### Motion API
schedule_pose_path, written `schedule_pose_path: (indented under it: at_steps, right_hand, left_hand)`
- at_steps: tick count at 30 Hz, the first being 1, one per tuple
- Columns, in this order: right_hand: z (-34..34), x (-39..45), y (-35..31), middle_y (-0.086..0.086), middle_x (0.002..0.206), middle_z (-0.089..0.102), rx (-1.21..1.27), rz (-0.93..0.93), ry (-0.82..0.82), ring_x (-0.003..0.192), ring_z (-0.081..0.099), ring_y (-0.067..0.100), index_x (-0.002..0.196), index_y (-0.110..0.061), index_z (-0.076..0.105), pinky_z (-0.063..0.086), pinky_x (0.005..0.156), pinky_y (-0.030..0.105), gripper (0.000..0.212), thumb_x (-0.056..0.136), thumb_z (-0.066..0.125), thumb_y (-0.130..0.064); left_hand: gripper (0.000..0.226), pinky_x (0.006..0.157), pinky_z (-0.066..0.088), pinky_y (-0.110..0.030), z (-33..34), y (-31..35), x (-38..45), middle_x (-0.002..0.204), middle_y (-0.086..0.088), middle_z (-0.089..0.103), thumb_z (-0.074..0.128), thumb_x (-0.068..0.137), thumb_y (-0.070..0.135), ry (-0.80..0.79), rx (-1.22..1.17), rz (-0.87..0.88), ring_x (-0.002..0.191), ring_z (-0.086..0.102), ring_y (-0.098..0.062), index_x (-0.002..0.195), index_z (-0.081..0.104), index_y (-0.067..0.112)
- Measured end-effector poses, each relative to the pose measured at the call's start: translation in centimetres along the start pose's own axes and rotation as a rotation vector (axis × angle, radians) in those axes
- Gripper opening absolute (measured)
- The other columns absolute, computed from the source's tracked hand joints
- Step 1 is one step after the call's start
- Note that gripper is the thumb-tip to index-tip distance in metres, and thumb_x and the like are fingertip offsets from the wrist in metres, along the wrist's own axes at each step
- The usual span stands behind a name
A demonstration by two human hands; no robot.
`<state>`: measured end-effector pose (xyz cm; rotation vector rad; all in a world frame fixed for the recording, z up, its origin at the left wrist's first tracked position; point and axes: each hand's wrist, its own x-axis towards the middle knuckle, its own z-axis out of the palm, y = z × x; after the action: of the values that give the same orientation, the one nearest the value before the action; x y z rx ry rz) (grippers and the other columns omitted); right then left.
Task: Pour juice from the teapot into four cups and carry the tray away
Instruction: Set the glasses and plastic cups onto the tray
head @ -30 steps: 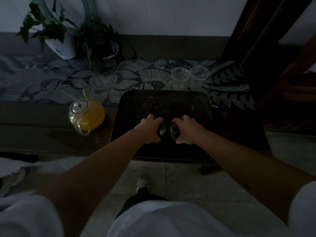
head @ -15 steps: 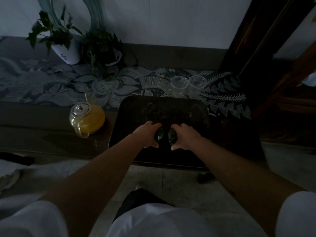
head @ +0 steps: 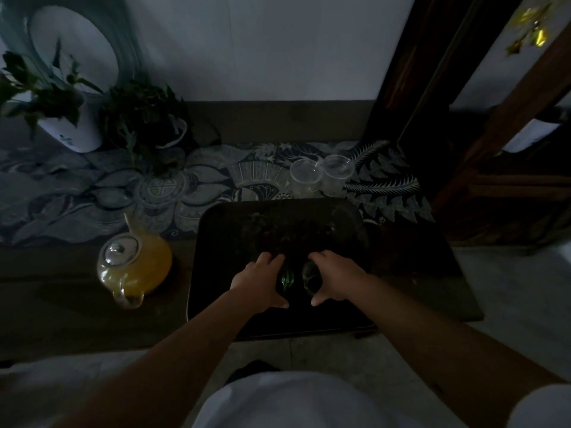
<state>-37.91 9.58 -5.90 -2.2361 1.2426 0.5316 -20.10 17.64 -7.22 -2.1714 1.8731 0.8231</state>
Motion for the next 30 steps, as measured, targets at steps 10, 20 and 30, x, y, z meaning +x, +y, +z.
schedule_pose_path:
  at_steps: [10, 20, 30]
  right_hand:
    - [0.7, -0.2, 0.9, 0.003, 0.163, -0.001, 0.095, -0.040, -0.015, 0.147, 0.011, 0.032, 0.153, -0.030, -0.003, 0.026, 0.115, 0.051, 0.127, 0.061, 0.082, -0.055]
    - [-4.6, 2.1, 3.9, 0.009, 0.164, -0.002, 0.329, 0.068, 0.305, 0.149, 0.004, 0.026, 0.153, -0.028, 0.002, 0.019, 0.118, 0.047, 0.110, 0.073, 0.069, -0.061]
    - [-12.9, 9.5, 7.0, 0.016, 0.146, 0.037, 0.226, 0.025, 0.630, 0.130, 0.041, 0.034, 0.135, -0.013, 0.042, 0.043, 0.094, 0.044, 0.070, 0.081, 0.068, -0.049]
  left_hand:
    - [0.131, 0.115, 0.028, -0.050, -0.3, -1.1, 0.3, 0.161, 0.000, -0.012, 0.074, 0.056, 0.073, 0.064, -0.129, 0.035, 0.149, 0.002, -0.030, 0.151, -0.008, 0.035]
    - [0.122, 0.117, 0.019, -0.053, -7.6, -0.1, 6.3, 0.162, -0.003, -0.011, 0.070, 0.064, 0.072, 0.193, -0.159, 0.141, 0.148, -0.005, -0.031, 0.152, -0.003, 0.031]
    - [0.093, 0.115, 0.017, -0.057, -14.0, 4.0, 14.5, 0.163, 0.003, -0.009, 0.055, 0.077, 0.073, 0.317, -0.070, 0.235, 0.149, -0.007, -0.027, 0.151, 0.010, 0.040]
